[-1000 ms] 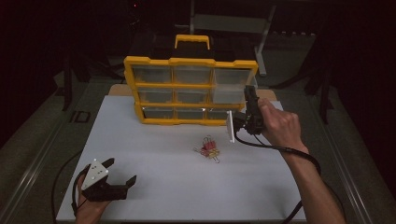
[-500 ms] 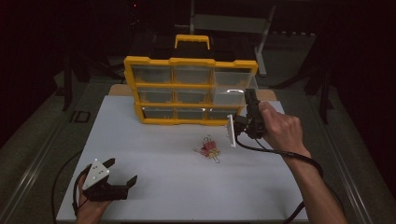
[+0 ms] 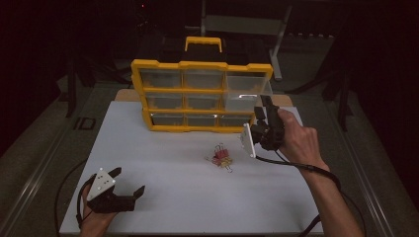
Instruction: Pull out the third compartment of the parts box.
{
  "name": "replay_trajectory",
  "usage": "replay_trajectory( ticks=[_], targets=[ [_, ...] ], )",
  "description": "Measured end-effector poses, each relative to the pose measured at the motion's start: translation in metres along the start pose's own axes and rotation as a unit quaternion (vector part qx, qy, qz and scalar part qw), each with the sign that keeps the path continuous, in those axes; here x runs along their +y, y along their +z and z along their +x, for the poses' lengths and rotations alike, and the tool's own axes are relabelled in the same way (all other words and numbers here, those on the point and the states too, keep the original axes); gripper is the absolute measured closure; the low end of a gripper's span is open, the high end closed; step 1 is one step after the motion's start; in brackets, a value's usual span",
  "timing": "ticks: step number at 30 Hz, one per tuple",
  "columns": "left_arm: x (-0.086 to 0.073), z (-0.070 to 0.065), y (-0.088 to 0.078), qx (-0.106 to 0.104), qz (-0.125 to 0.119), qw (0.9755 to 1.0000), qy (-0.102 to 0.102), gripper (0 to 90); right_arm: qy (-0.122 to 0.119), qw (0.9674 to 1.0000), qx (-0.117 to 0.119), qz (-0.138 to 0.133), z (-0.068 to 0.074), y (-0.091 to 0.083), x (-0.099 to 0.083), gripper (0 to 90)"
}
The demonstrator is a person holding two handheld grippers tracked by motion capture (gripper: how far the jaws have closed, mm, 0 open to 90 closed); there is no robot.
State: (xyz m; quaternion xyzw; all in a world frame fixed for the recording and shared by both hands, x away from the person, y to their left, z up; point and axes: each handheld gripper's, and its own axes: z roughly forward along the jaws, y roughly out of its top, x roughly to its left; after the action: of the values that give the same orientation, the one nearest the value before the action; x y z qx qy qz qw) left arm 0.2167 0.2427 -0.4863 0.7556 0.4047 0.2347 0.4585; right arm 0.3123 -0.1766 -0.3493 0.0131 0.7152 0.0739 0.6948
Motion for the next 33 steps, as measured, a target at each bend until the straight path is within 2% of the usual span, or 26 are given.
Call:
replay_trajectory(
  ticks=[5,6,8,9,11,17,18,19,20,22,23,24,25,26,27,28,29,30,31,33],
  targets=[
    [0.0,0.0,0.0,0.001,-0.001,1.0,-0.001,0.5,0.03,0.9996,0.0,0.0,0.009,-0.006,-0.003,23.3],
    [0.0,0.0,-0.001,0.001,-0.001,1.0,-0.001,0.5,0.033,0.9994,-0.008,0.001,0.012,-0.007,-0.003,19.3],
    [0.0,0.0,-0.001,0.001,-0.001,1.0,-0.001,0.5,0.046,0.9989,-0.005,0.003,0.016,-0.01,-0.003,17.5],
    [0.0,0.0,-0.001,0.001,-0.001,1.0,-0.002,0.5,0.063,0.998,-0.001,0.001,0.018,-0.013,-0.004,17.5],
    [0.0,0.0,-0.001,0.001,-0.002,1.0,-0.001,0.5,0.083,0.9965,0.013,0.0,0.024,-0.016,-0.005,17.5],
    [0.0,0.0,-0.002,0.002,-0.003,1.0,-0.002,0.5,0.104,0.9936,0.042,-0.003,0.042,-0.023,-0.008,17.5],
    [-0.001,0.0,-0.001,0.001,-0.004,1.0,-0.002,0.5,0.126,0.9903,0.059,0.004,0.051,-0.026,-0.01,17.5],
    [-0.001,0.0,-0.001,0.001,-0.003,1.0,-0.002,0.5,0.126,0.9903,0.059,0.004,0.051,-0.026,-0.01,17.5],
    [-0.001,0.001,-0.001,0.002,-0.003,1.0,-0.002,0.5,0.134,0.9889,0.065,0.003,0.054,-0.026,-0.011,17.5],
    [-0.001,0.001,-0.001,0.001,-0.004,1.0,-0.003,0.5,0.154,0.9849,0.079,0.006,0.062,-0.028,-0.013,17.6],
    [-0.001,0.001,-0.001,0.002,-0.004,1.0,-0.003,0.5,0.179,0.9792,0.096,0.01,0.068,-0.029,-0.017,17.6],
    [-0.001,0.001,-0.001,0.003,-0.005,1.0,-0.003,0.5,0.179,0.9792,0.096,0.01,0.068,-0.029,-0.017,17.6],
    [-0.001,0.001,-0.001,0.003,-0.005,1.0,-0.004,0.5,0.203,0.9732,0.107,0.013,0.074,-0.03,-0.022,17.5],
    [-0.001,0.001,-0.001,0.003,-0.005,1.0,-0.004,0.5,0.203,0.9732,0.107,0.013,0.074,-0.03,-0.022,17.5],
    [-0.001,0.001,0.0,0.003,-0.005,1.0,-0.005,0.5,0.216,0.9698,0.112,0.017,0.077,-0.031,-0.024,17.6],
    [-0.002,0.001,0.0,0.003,-0.005,1.0,-0.006,0.5,0.253,0.9595,0.123,0.022,0.08,-0.032,-0.03,18.1],
    [-0.002,0.002,0.0,0.003,-0.005,1.0,-0.007,0.5,0.273,0.9527,0.132,0.022,0.082,-0.033,-0.033,18.2],
    [-0.002,0.002,0.0,0.003,-0.005,1.0,-0.007,0.5,0.273,0.9527,0.132,0.022,0.082,-0.033,-0.033,18.2],
    [-0.002,0.001,0.0,0.003,-0.006,0.9999,-0.008,0.5,0.305,0.9417,0.14,0.022,0.085,-0.035,-0.039,18.3],
    [-0.002,0.002,0.0,0.002,-0.006,1.0,-0.008,0.5,0.305,0.9417,0.14,0.022,0.085,-0.035,-0.039,18.3]
  ],
)
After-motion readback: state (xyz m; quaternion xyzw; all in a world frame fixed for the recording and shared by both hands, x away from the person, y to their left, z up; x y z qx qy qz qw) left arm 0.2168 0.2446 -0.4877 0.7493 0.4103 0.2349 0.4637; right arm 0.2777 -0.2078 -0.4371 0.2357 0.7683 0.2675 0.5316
